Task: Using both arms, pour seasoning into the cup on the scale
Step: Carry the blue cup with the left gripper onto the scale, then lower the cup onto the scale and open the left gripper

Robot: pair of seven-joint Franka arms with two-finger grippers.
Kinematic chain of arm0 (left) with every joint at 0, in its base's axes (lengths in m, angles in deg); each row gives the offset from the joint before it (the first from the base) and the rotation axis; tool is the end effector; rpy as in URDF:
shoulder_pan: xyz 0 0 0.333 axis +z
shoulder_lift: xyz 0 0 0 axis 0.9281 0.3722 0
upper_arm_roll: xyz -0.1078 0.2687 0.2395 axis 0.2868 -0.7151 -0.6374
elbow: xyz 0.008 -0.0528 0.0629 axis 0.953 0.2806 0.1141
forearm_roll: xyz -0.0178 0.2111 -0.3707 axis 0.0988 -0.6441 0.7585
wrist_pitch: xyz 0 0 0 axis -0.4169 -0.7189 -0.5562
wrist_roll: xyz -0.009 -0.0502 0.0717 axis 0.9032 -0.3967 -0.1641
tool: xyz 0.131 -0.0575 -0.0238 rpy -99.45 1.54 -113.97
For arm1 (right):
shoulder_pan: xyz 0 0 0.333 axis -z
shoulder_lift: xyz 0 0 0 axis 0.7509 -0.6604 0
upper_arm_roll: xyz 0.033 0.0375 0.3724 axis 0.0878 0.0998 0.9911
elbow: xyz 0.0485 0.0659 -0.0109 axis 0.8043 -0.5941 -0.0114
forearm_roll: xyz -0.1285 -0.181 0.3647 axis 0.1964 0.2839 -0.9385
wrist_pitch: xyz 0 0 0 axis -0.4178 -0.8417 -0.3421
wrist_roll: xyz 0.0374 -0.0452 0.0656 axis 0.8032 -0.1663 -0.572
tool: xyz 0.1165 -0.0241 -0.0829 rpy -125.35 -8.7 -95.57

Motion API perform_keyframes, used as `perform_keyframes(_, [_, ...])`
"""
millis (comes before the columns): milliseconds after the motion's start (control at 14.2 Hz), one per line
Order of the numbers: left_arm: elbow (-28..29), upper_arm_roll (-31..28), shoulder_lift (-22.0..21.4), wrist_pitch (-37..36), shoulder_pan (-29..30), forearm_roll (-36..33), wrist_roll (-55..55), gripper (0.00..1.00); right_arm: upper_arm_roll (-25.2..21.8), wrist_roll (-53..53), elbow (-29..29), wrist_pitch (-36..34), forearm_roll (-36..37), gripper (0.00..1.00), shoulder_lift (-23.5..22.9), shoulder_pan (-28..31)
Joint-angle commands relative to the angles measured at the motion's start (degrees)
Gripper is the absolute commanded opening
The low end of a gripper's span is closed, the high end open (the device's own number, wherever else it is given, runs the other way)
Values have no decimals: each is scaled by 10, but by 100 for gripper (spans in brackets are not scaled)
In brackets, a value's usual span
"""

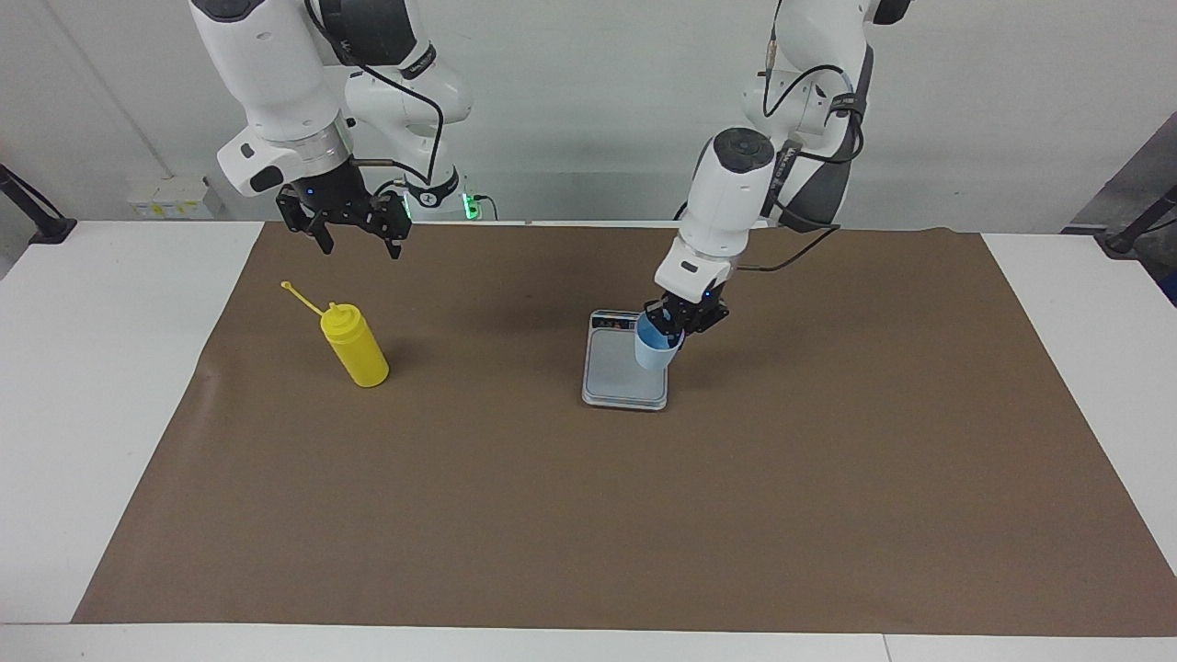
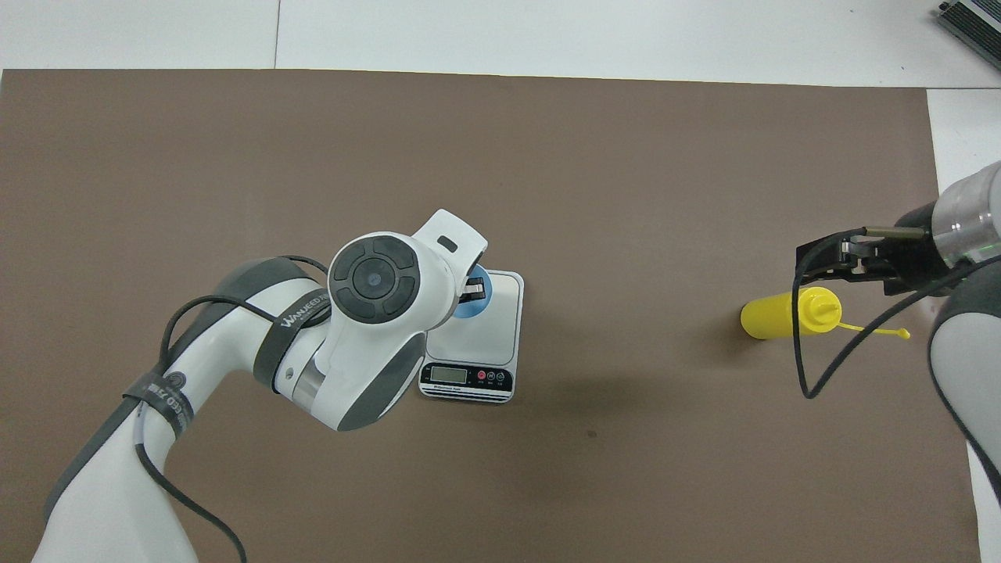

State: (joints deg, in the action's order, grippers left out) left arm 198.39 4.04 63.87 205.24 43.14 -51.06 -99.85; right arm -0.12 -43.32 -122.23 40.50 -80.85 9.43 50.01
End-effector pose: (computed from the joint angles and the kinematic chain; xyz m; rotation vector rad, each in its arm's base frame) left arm 0.5355 -0.3996 0.3940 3.0582 0.1090 0.1122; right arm 0.5735 0.0368 0.6254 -3.1325 0.2181 0.0691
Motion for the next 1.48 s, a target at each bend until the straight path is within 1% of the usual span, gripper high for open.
perform_keyframes(0, [19, -10, 1, 26, -21, -14, -18, 0, 3, -12, -14, 6, 1, 100, 12, 6])
perform_keyframes(423, [39, -10, 3, 54, -22, -14, -23, 0, 3, -10, -16, 7, 0, 100, 12, 7])
perform_keyframes(494, [43, -10, 3, 64, -22, -14, -25, 2, 3, -10, -17, 7, 0, 100, 12, 7])
perform_keyframes(564, [42, -10, 3, 64, -22, -14, -23, 26, 3, -10, -17, 7, 0, 100, 13, 7])
perform_keyframes(635, [42, -10, 3, 60, -22, -14, -23, 56, 3, -11, -17, 7, 0, 100, 13, 8])
perform_keyframes(776, [35, -13, -4, 43, -20, -15, -21, 100, 3, -11, -17, 7, 0, 100, 13, 7])
perform_keyframes(917, [13, -17, -31, -4, -9, -15, -17, 100, 3, -10, -18, 7, 0, 100, 14, 6])
perform_keyframes(1058, [-10, -17, -54, -47, 23, -15, -2, 100, 3, -11, -19, 7, 0, 100, 14, 6])
perform_keyframes(1269, [-16, -17, -81, -82, 75, -15, 66, 100, 3, -12, -19, 7, 0, 100, 14, 1])
perform_keyframes(1410, [-16, -16, -105, -111, 121, -14, 131, 100, 3, -14, -22, 7, 0, 100, 15, 5])
